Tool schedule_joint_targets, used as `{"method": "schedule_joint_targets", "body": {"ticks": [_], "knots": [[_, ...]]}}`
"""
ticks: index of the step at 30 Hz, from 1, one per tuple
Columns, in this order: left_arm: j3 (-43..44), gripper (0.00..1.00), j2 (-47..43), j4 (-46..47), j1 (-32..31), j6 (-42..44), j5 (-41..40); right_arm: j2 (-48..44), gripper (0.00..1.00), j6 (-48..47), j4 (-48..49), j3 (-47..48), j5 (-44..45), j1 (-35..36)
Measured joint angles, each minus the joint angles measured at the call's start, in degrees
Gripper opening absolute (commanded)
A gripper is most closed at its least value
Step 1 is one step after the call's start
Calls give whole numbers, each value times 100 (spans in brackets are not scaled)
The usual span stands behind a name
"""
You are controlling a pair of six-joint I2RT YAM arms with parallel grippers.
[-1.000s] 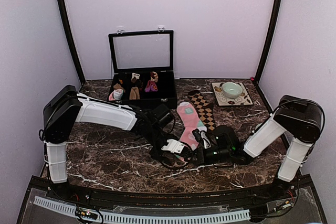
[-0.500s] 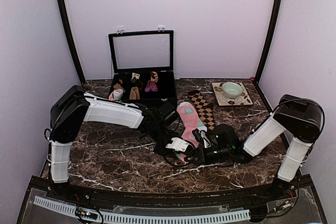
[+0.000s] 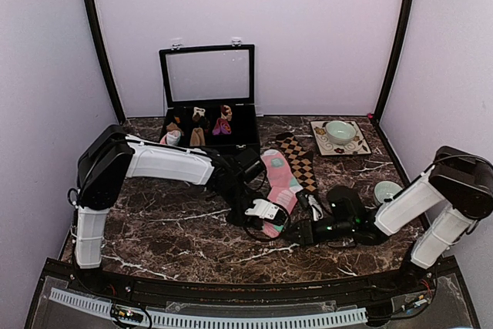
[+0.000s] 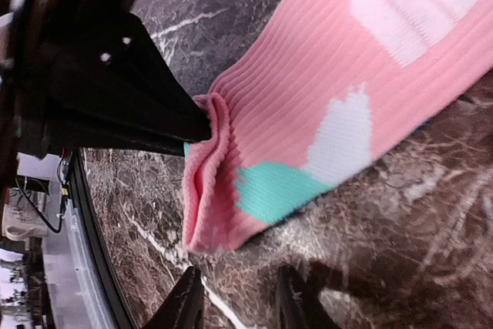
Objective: Roll the socks
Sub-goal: Roll the sock at the center of the board.
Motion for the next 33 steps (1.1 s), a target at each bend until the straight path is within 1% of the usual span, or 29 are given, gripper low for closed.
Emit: {"method": "schedule_joint_targets", "body": {"ticks": [2, 4, 8, 11, 13, 16, 20, 27, 33], "knots": [[68, 1, 22, -197, 52, -129, 151, -420, 38, -192, 2, -321, 345, 96], [125, 1, 50, -439, 129, -282, 422, -944, 38, -533, 11, -658, 750, 396], [341, 1, 238, -1023, 302, -623, 1110, -1858, 38, -1534, 76, -975, 1650, 1257], [579, 1, 485, -1451, 431, -868, 1700, -2192, 38, -2282, 98, -992, 2227, 1781], [693, 1, 625, -1698, 474, -986, 2006, -2234, 38, -2693, 57, -979, 2590, 2094], [861, 1, 848, -2072, 481, -1137, 2455, -2022, 38, -3324, -229, -787, 3012, 2573], [1086, 2, 1084, -2490, 474, -1290, 2763, -1344, 38, -4175, -568, -216, 3467, 3008], [1462, 2, 1338, -2907, 479, -1416, 2859, -450, 38, -5331, -791, 640, 3681, 3091], [1631, 2, 1471, -3121, 485, -1421, 2896, 70, 35, -5899, -765, 898, 3665, 2964]]}}
